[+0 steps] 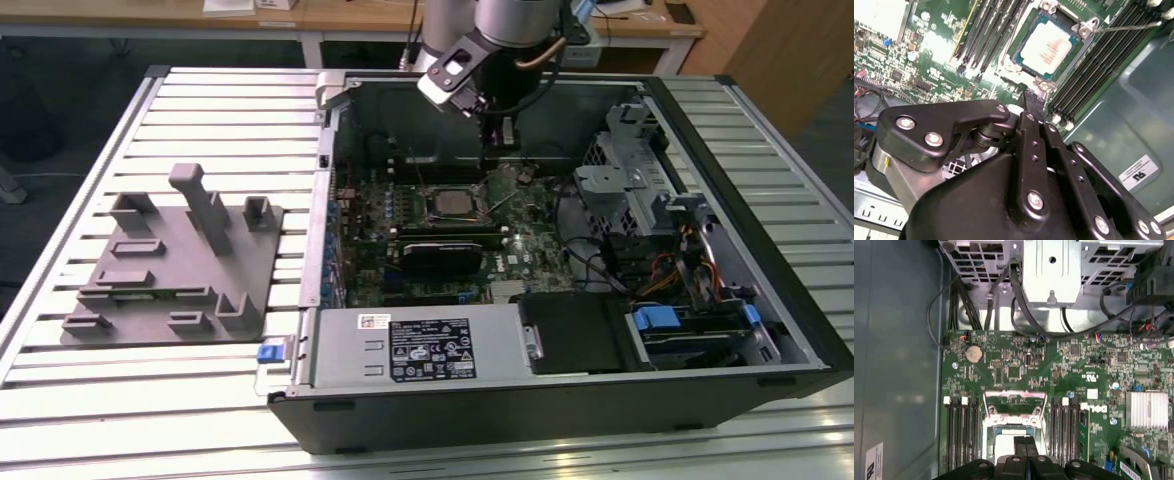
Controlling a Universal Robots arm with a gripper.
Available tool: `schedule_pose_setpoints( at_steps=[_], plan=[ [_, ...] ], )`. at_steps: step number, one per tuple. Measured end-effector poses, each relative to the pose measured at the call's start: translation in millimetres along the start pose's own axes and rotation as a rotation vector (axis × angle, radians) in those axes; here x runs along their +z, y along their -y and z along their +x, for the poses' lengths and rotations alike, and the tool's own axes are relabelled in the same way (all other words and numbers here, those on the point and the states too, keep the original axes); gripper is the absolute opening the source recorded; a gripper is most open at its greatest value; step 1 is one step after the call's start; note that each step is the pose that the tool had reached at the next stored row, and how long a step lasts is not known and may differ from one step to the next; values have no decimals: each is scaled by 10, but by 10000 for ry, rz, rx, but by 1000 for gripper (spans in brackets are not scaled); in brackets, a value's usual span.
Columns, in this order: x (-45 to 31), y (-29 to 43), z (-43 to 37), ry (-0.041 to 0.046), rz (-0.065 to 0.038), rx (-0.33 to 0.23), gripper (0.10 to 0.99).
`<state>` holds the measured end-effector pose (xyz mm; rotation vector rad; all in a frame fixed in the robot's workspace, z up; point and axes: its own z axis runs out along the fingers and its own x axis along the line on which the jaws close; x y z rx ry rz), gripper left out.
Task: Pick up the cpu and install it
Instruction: 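Close the cpu cover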
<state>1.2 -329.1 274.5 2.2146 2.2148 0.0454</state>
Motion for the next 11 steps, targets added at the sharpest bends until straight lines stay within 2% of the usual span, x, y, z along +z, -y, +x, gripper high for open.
schedule_pose_setpoints(
  at_steps=[11],
  plan=[
    [48, -157, 20, 3, 0, 0, 106]
  ],
)
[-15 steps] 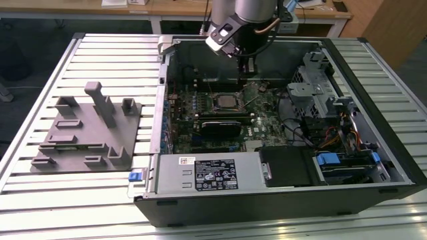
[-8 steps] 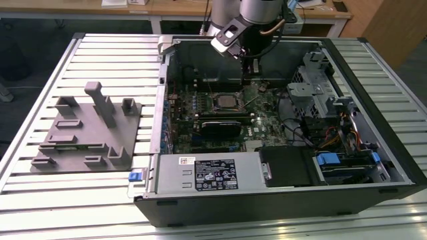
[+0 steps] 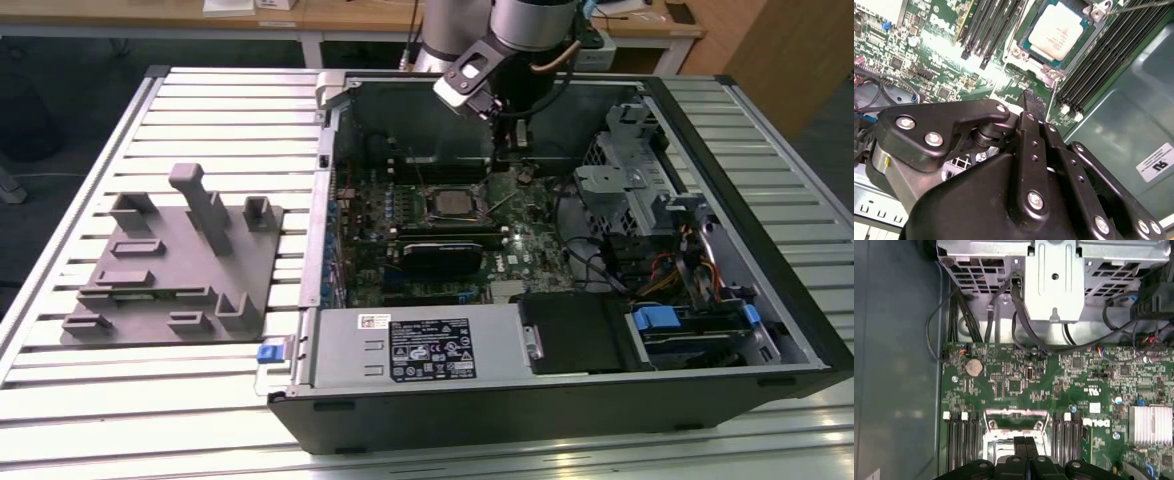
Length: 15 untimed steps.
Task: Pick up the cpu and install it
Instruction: 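Close the cpu cover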
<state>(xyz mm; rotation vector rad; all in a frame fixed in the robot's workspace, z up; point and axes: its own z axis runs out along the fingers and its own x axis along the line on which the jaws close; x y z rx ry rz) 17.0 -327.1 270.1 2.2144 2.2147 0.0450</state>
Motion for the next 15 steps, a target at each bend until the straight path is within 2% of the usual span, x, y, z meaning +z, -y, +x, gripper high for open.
schedule_pose_setpoints(
  at_steps=[10, 11, 15],
  plan=[
    [49, -103, 34, 0, 0, 0, 106],
    [106, -244, 80, 2, 0, 0, 106],
    [113, -284, 104, 2, 0, 0, 106]
  ],
)
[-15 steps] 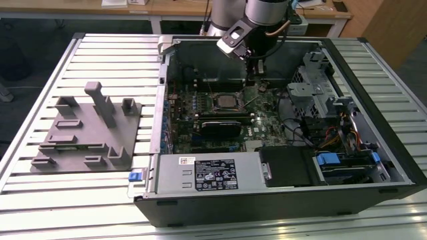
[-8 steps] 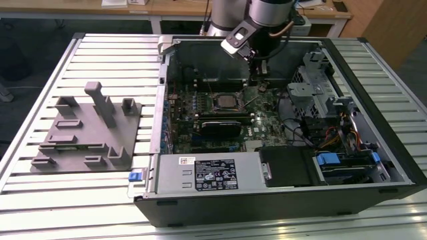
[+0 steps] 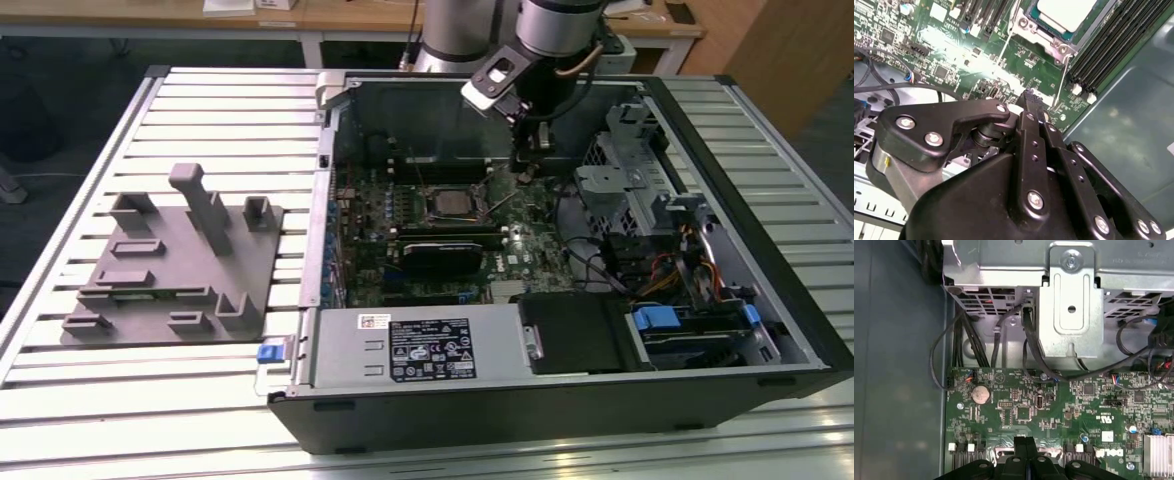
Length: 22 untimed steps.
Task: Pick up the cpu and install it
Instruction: 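Close the cpu cover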
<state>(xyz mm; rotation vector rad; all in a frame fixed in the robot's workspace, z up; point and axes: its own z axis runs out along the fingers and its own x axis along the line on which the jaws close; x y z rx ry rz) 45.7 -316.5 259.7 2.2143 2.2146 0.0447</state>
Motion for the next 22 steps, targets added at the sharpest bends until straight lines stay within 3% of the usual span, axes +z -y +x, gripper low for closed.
schedule_pose_setpoints(
  at_steps=[16, 22],
  plan=[
    [2, -33, 6, -2, -1, -1, 106],
    [4, -103, 6, -2, 1, 0, 106]
  ],
)
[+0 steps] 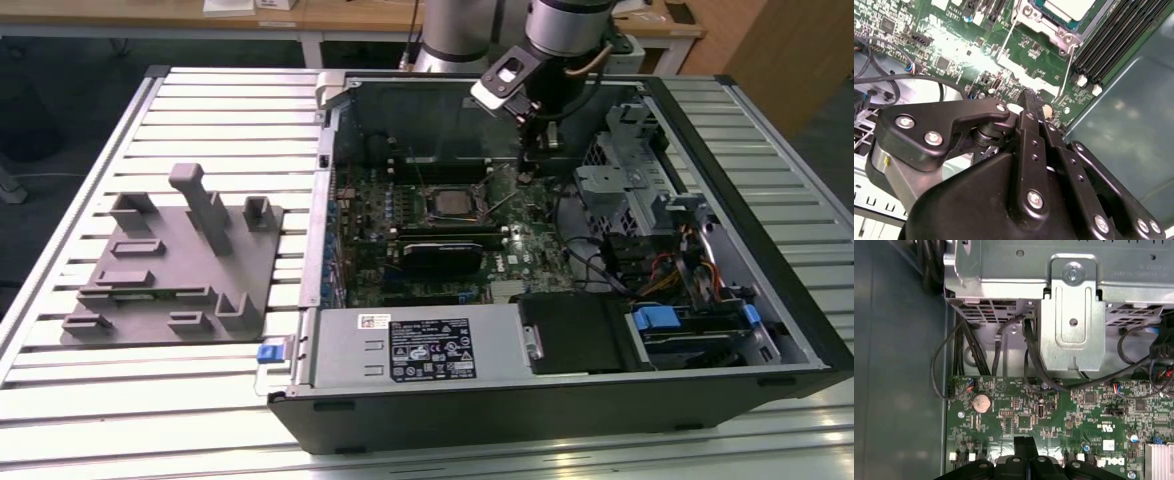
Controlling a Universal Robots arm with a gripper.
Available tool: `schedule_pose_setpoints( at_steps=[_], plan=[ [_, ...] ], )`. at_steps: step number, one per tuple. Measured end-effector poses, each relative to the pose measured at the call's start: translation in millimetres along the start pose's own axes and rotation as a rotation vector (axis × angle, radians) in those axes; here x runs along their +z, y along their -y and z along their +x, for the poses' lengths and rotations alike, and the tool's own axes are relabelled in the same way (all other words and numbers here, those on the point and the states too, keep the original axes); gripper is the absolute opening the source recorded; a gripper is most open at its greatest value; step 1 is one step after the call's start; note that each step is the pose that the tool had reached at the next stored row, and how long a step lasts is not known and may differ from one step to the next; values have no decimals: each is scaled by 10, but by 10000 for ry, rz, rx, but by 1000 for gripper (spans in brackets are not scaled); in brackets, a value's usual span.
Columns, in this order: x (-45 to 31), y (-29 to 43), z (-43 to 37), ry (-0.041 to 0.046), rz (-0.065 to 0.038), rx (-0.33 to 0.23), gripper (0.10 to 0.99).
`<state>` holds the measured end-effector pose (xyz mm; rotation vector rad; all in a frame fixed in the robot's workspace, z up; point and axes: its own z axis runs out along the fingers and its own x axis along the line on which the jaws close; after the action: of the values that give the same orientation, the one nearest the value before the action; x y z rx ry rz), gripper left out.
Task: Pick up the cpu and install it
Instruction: 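Close the cpu cover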
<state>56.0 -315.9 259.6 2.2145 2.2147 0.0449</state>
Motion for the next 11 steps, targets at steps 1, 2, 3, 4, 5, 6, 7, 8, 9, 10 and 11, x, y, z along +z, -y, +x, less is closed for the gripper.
schedule_pose_setpoints(
  at_steps=[1, 2, 3, 4, 5, 6, 7, 8, 9, 10, 11],
  plan=[
    [1, -11, 0, -1, 0, 0, 106],
    [1, -18, 1, 0, 1, 0, 106],
    [2, -24, 1, 0, 0, 0, 106],
    [4, -28, 0, 1, 0, 0, 106],
    [8, -29, 0, 0, 0, 0, 106],
    [15, -29, 0, 1, 1, 2, 106],
    [23, -29, 0, 2, 1, 1, 106],
    [34, -30, 0, 2, 1, 0, 106],
    [47, -30, 0, 1, 0, 0, 106],
    [60, -31, 0, 1, 1, -1, 106],
    [73, -32, -1, 1, 1, 0, 106]
  ],
)
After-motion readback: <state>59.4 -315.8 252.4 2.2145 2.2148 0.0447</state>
